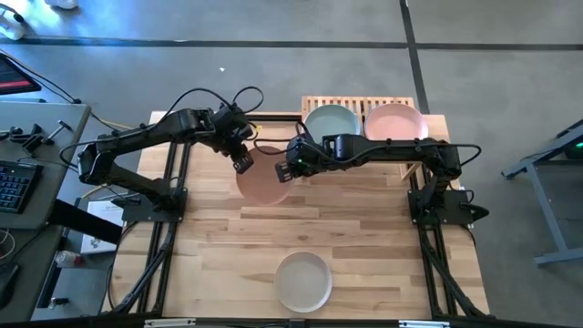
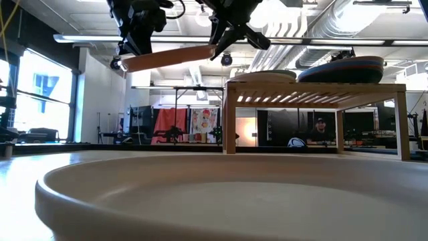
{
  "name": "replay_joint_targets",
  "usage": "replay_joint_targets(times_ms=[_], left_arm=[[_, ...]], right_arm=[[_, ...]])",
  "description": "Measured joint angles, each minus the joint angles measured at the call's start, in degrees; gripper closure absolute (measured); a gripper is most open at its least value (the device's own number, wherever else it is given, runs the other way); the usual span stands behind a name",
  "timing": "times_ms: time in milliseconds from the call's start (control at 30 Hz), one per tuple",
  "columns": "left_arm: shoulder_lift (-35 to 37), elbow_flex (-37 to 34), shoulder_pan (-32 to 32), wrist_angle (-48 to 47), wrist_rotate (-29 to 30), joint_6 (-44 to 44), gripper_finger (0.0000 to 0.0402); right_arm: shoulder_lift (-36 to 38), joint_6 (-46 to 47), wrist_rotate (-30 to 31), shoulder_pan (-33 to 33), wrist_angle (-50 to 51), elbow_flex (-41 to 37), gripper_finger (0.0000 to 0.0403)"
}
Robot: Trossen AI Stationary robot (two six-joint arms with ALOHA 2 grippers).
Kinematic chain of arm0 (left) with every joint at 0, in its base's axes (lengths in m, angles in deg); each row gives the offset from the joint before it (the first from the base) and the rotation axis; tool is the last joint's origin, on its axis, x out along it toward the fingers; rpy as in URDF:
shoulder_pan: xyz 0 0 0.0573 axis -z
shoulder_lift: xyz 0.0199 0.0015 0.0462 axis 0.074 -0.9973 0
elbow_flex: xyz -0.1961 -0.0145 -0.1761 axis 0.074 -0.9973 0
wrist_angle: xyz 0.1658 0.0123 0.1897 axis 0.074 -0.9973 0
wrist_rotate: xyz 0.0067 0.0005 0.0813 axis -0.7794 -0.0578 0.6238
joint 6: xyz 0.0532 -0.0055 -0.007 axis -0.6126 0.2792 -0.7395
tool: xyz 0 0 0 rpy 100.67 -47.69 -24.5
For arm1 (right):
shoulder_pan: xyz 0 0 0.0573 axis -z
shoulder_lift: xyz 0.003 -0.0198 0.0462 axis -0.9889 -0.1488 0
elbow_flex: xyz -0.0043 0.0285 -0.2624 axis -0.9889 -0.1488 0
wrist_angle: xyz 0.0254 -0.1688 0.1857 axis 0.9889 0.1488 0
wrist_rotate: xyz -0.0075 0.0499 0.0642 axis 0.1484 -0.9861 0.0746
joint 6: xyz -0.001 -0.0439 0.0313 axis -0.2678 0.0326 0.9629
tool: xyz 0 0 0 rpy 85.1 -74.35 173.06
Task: Place and stack plates onto a shelf
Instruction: Stack the brown plate on top of the light blue plate on the shelf
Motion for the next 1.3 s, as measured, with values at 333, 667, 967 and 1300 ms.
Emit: replay_joint_targets(times_ms=[333, 667, 967, 1300], left_arm=[[0.0, 0.0, 0.0, 0.0, 0.0, -3.0, 0.0349], [1.5, 0.0, 0.0, 1.1, -4.9, 2.0, 0.0322], [5.4, 0.0, 0.0, 1.7, -8.4, 2.0, 0.0325], [9.6, 0.0, 0.0, 1.7, -8.5, -1.1, 0.0325]], right_arm=[[0.0, 0.4, -0.4, 0.0, 0.0, 0.0, 0.0402], [0.1, 1.4, -0.8, -0.1, 3.3, 0.0, 0.0403], [0.1, 1.2, -1.6, -0.1, 4.2, 0.0, 0.0403], [3.8, -1.0, -2.3, 0.9, 7.2, 0.0, 0.0403]])
